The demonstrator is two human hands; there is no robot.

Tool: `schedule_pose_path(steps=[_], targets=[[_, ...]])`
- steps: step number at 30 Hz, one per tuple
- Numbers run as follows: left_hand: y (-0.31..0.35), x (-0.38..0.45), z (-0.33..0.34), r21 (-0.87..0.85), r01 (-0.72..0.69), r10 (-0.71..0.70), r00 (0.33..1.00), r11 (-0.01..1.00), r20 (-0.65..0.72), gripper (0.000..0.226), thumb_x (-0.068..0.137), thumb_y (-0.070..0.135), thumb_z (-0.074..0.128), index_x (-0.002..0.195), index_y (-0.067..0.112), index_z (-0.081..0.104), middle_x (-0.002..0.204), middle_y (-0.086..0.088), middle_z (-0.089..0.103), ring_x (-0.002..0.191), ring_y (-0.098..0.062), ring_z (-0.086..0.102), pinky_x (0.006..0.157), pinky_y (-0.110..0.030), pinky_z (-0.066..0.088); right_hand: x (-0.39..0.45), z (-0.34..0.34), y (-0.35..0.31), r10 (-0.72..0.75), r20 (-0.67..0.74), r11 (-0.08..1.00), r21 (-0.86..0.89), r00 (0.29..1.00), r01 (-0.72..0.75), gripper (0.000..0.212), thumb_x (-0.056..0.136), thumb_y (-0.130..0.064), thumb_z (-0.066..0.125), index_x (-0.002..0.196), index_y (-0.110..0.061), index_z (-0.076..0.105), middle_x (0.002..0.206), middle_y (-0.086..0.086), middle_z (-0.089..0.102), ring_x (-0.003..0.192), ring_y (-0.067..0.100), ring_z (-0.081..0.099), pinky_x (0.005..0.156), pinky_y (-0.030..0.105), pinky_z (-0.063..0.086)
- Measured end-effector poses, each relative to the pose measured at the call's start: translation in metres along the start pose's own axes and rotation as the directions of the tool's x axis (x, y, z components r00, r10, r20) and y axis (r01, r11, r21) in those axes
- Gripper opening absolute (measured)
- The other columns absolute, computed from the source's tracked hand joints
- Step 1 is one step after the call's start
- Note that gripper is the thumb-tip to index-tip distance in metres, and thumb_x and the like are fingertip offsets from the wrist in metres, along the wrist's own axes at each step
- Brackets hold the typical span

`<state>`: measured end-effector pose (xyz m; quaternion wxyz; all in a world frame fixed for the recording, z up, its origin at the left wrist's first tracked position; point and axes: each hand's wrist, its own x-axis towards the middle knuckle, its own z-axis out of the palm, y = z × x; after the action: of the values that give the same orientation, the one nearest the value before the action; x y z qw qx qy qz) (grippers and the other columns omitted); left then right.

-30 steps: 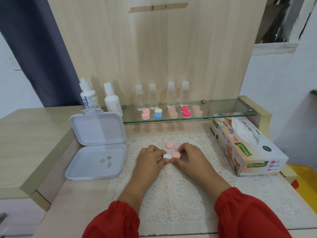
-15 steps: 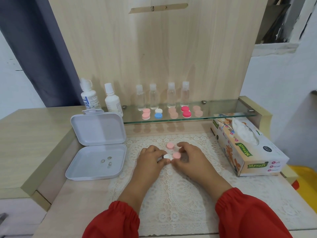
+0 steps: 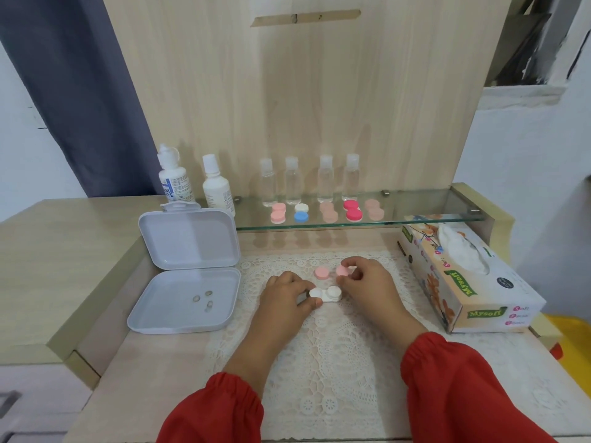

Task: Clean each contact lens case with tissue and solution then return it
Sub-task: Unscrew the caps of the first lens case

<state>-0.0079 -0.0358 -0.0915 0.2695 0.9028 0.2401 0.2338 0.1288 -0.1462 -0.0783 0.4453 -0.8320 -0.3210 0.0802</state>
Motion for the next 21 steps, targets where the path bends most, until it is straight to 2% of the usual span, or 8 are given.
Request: schedule_pose_path(steps=[2,5,8,12,16,21], targets=[[0.000,-0.001,0.000,0.005,0.000,0.000,1.000,1.000,0.001,0.028,0.087,0.038,0.065,0.113,0.028,0.068,0.101,0.015,0.048,0.101,-0.008,0.037,0.089,-0.021,0.032,0.005,0.006,0.000,0.013,-0.011,0.997,-0.077,1.000,-0.014,0.027,0.084,-0.019,0.066,0.111,-0.020,0.068,0.095,0.001,0.050,0.086,0.016,0.054,0.068,0.023,0.041],[-0.001,-0.001,0.000,0.009,0.006,-0.006,1.000,1.000,0.007,0.030,0.087,0.039,0.065,0.114,0.028,0.067,0.101,0.017,0.047,0.100,-0.006,0.036,0.089,-0.021,0.032,0.009,0.009,0.000,0.048,-0.005,0.994,-0.101,0.999,-0.049,0.031,0.084,-0.020,0.066,0.115,-0.019,0.068,0.103,0.004,0.049,0.097,0.021,0.056,0.080,0.030,0.046],[-0.001,-0.001,-0.001,0.002,0.006,-0.006,1.000,1.000,0.015,0.029,0.087,0.039,0.064,0.114,0.028,0.067,0.102,0.016,0.047,0.102,-0.007,0.036,0.091,-0.022,0.033,0.007,0.006,0.000,0.050,0.013,0.997,-0.055,0.999,-0.049,0.037,0.084,-0.019,0.066,0.121,-0.020,0.065,0.102,0.003,0.048,0.093,0.018,0.056,0.077,0.025,0.043],[-0.001,-0.002,-0.002,-0.021,0.008,-0.008,1.000,1.000,0.019,0.028,0.087,0.037,0.065,0.113,0.028,0.067,0.103,0.014,0.049,0.103,-0.009,0.038,0.094,-0.025,0.035,-0.001,-0.001,0.003,0.041,0.037,0.989,0.144,0.998,-0.046,0.049,0.084,-0.017,0.067,0.131,-0.028,0.057,0.095,0.007,0.055,0.082,0.012,0.055,0.067,0.018,0.039],[0.001,-0.004,-0.004,-0.060,0.029,-0.028,0.999,0.998,0.017,0.025,0.087,0.036,0.065,0.109,0.025,0.070,0.103,0.012,0.052,0.103,-0.009,0.039,0.094,-0.024,0.034,-0.010,-0.008,0.001,0.079,0.015,0.954,0.290,0.997,-0.080,0.043,0.087,-0.021,0.068,0.128,-0.028,0.057,0.095,0.002,0.061,0.081,0.011,0.057,0.066,0.019,0.041],[0.005,-0.007,-0.008,-0.102,0.075,-0.078,0.996,0.992,-0.032,0.024,0.085,0.033,0.069,0.106,0.020,0.070,0.102,0.009,0.056,0.104,-0.011,0.045,0.090,-0.023,0.037,-0.019,-0.009,-0.003,0.072,-0.018,0.955,0.291,0.997,-0.064,0.034,0.089,-0.024,0.067,0.122,-0.024,0.060,0.091,-0.005,0.062,0.083,0.007,0.058,0.065,0.018,0.040]])
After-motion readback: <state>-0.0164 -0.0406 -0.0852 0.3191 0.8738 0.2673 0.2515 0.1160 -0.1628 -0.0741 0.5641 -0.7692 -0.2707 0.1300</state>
